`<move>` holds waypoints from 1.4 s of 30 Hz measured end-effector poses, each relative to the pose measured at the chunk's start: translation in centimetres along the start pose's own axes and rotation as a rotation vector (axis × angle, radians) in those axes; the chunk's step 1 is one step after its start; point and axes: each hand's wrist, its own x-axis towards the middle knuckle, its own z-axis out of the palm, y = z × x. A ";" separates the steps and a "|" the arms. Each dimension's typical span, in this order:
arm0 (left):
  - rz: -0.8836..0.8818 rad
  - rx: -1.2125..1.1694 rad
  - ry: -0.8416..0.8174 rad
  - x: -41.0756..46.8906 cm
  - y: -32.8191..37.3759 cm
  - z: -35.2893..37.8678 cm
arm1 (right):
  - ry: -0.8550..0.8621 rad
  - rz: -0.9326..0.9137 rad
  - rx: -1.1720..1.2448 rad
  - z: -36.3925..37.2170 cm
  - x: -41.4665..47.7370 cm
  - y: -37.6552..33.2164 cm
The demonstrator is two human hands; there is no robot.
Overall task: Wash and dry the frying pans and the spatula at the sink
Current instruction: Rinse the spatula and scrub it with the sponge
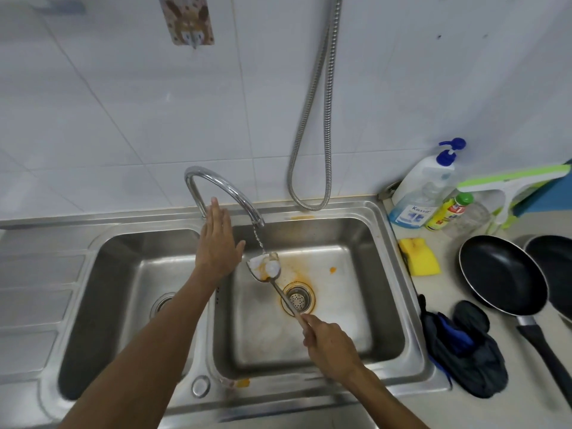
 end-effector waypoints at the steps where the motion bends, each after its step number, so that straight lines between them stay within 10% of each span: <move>1: -0.007 -0.016 -0.011 0.4 0.2 -0.1 | -0.018 0.017 0.012 0.0 0.2 0.1; 11: -0.089 -0.222 0.009 -2.0 1.7 0.6 | -0.192 0.225 0.475 -1.8 0.5 -0.5; 23: -0.537 -1.077 -0.772 -12.2 12.4 3.5 | -0.004 0.182 0.368 -1.8 -1.3 -0.3; 42: -0.672 -1.259 -0.609 -12.0 18.5 5.0 | 0.140 0.159 0.331 -1.5 -1.9 1.3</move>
